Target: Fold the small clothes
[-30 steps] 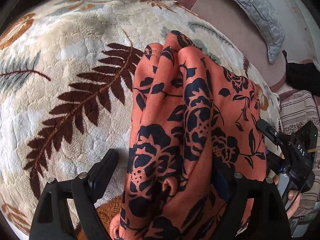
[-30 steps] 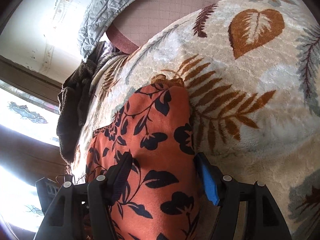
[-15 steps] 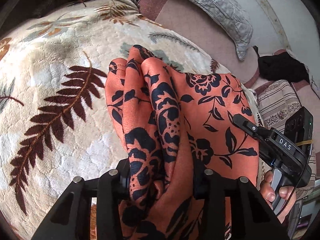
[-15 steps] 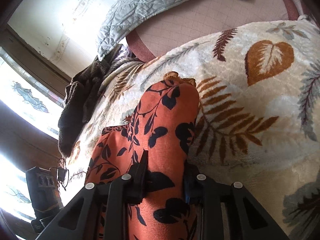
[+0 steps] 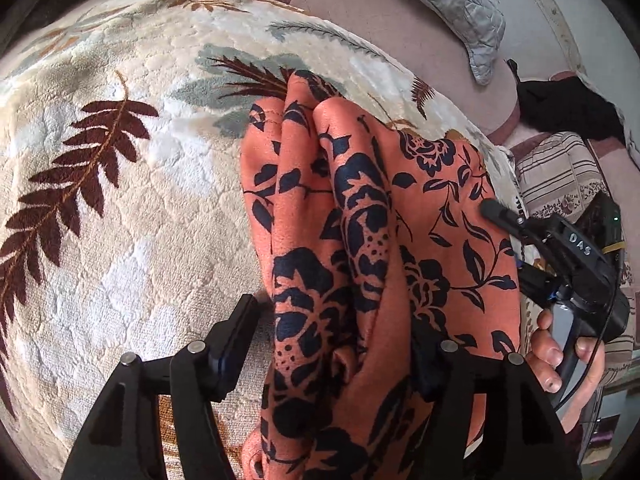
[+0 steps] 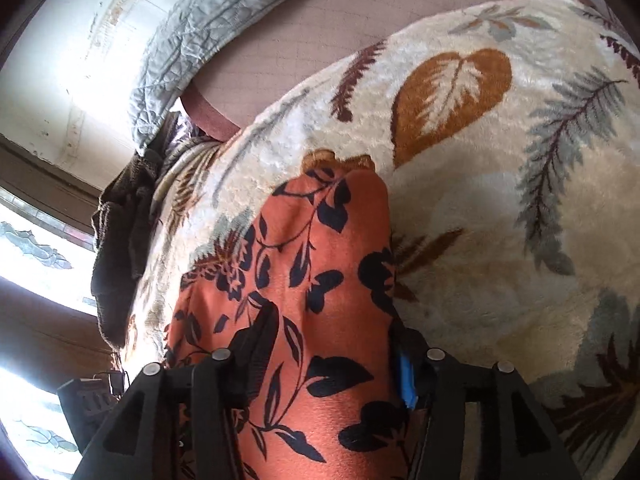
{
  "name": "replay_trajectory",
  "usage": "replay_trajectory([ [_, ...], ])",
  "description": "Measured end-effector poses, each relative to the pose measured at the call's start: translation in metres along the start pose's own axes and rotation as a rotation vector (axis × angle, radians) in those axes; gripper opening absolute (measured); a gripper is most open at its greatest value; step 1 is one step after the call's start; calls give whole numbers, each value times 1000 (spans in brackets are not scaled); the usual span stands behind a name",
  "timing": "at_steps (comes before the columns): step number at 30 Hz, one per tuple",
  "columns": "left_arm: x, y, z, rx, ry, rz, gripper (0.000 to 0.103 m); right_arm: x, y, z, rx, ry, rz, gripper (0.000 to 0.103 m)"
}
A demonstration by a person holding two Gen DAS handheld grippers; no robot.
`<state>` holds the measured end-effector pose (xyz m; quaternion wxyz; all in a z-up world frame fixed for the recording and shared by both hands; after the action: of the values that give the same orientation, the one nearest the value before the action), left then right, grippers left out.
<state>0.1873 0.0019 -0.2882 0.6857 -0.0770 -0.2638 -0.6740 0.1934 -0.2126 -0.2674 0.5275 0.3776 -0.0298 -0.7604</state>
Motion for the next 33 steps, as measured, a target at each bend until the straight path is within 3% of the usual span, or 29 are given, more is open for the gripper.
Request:
replay_trajectory([
  [3,0,-8,5,39,51,-62,69,-4,17,26,154,-75,69,59],
  [6,8,-11,3,74,107,-127,69,-22,26,32,210,-34,143,58],
  [9,11,-12,2,101,142,-166,69,-32,15,3,112,-23,198,56],
  [12,14,-16,4,126,171,-214,69,-16,-1,-33,-24,-80,182,57],
  [15,14,-22,13,158,185,-245,69,-18,10,-23,24,-34,137,57],
  [19,4,-33,36,211,195,-297,69,-50,15,-11,70,74,183,57],
  [22,-3,-44,49,240,203,-340,69,-90,5,-22,24,168,253,56],
  [25,-6,-47,53,238,201,-350,69,-118,-11,-42,-33,201,304,56],
  [29,-12,-52,58,238,204,-352,69,-128,-29,-82,-138,183,321,56],
  [33,-7,-47,52,240,216,-351,73,-126,-25,-83,-143,208,273,56],
])
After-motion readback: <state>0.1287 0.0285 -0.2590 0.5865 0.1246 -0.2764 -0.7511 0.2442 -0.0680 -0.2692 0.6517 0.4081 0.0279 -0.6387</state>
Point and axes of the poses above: each gripper's, at about its wrist camera, not at the fingertips, and z roughly against the way its jaws point, x to its right, y to its top, the point moved 10 cm from there along -z, roughly the way its jaws point, and after that the axes turned 9 degrees about z, right-handed, at the moved point
